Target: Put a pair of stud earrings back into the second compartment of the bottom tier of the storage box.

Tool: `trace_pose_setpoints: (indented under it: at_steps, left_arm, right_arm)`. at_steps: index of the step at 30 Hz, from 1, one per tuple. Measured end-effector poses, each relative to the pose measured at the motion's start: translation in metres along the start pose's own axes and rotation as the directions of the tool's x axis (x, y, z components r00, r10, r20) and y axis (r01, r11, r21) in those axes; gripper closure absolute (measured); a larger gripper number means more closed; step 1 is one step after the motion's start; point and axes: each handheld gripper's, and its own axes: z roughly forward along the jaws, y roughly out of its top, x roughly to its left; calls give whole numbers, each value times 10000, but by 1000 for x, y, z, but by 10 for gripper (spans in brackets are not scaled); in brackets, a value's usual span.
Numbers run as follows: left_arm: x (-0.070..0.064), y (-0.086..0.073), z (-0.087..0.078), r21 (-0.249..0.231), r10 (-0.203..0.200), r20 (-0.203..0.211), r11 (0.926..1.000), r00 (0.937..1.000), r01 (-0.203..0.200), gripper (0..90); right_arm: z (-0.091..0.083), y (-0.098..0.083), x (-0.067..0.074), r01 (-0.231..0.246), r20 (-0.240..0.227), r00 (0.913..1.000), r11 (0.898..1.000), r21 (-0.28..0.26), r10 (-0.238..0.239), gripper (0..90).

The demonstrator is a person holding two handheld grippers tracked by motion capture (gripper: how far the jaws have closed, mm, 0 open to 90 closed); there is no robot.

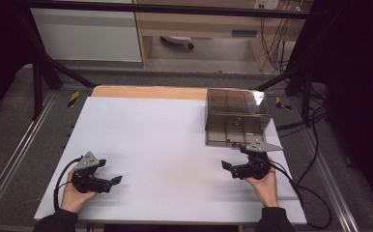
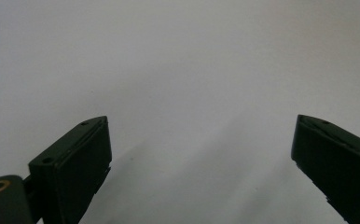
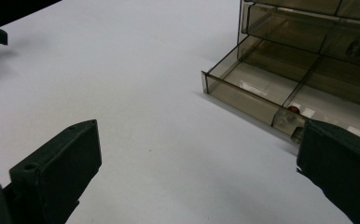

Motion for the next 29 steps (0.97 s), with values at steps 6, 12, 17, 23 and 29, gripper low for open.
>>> trace_pose_setpoints:
  at_steps: [6, 12, 17, 23, 29]
  left_arm:
    - [0, 0, 0, 14, 3, 8, 10000, 10000, -3, 45]
    - [-1, 0, 0, 22, 11, 19, 10000, 10000, -11, 45]
    - [-1, 0, 0, 32, 24, 28, 10000, 10000, -24, 45]
    - [-2, 0, 0, 19, 63, 43, 10000, 10000, -63, 45]
    - [-3, 1, 0, 38, 86, 46, 10000, 10000, -86, 45]
  right_arm:
    - [-5, -15, -4, -65, -40, 10000, 10000, 28, 65, 7]
    - [-12, -28, -11, -225, -184, 9996, 9997, -24, 225, 7]
    - [-17, -35, -14, -346, -190, 9992, 9994, -85, 345, 7]
    - [-19, -42, -17, -415, -210, 9989, 9991, 69, 417, 7]
    - [-21, -44, -18, -393, -219, 9990, 9992, 57, 394, 7]
